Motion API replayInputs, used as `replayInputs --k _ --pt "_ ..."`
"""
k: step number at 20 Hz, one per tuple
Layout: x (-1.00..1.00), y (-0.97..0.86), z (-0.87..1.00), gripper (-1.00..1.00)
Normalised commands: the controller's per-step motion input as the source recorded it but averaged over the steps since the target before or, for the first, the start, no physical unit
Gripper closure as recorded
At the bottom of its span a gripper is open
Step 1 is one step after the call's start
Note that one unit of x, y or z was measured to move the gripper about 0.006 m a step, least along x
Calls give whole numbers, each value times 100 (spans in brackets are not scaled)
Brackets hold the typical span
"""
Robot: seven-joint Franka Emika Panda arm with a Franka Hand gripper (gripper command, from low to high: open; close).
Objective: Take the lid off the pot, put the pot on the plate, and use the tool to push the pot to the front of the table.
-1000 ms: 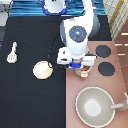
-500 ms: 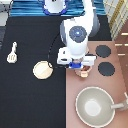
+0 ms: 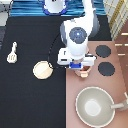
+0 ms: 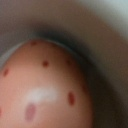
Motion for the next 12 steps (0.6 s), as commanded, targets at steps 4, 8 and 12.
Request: replayInputs --k 4,8,12 --pt "0 0 8 100" --pt "-4 -6 46 100" --pt "-41 -27 80 100"
